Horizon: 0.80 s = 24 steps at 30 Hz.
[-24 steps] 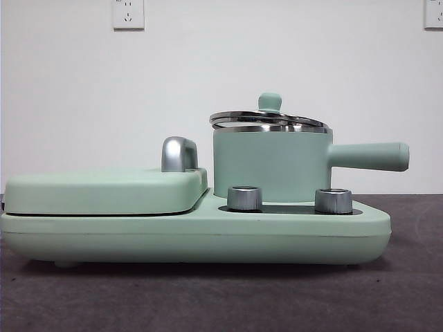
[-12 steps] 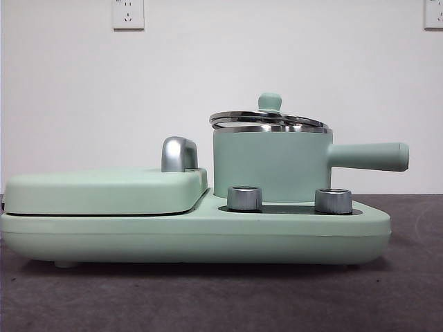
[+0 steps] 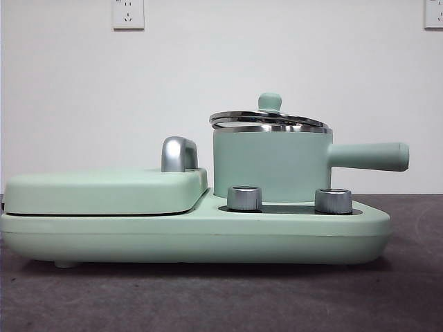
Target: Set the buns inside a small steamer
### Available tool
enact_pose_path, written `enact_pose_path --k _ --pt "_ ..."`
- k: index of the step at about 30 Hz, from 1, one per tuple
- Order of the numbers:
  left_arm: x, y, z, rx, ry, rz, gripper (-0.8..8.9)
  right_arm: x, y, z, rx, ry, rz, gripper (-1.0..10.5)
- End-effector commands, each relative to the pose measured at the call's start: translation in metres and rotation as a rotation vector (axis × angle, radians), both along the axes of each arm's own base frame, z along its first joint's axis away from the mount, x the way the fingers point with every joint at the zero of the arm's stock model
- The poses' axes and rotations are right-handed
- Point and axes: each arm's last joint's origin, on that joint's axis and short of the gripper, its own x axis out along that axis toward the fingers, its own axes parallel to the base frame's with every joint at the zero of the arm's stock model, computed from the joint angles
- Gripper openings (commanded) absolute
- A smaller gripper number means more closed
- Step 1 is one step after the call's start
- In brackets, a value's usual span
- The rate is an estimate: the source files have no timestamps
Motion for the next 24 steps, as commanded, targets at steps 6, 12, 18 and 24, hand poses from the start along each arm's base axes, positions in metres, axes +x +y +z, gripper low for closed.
enact_pose_path --k 6,12,18,24 --pt "0.001 0.000 -0.005 0.017 0.003 -0.001 0.07 0.005 0.000 -0.026 -0.010 0.092 -0.047 0.2" --pt "0.001 0.000 -0.005 0.017 0.003 -0.002 0.07 0.005 0.003 -0.036 -0.012 0.189 -0.066 0.2" --pt "0.001 0.000 -0.005 0.017 0.003 -0.001 0.07 0.005 0.004 -0.036 -0.038 0.186 -0.052 0.2" --pt "0.001 0.000 -0.005 0.017 0.003 -0.002 0.07 0.005 0.004 -0.036 -0.038 0.185 -0.052 0.2"
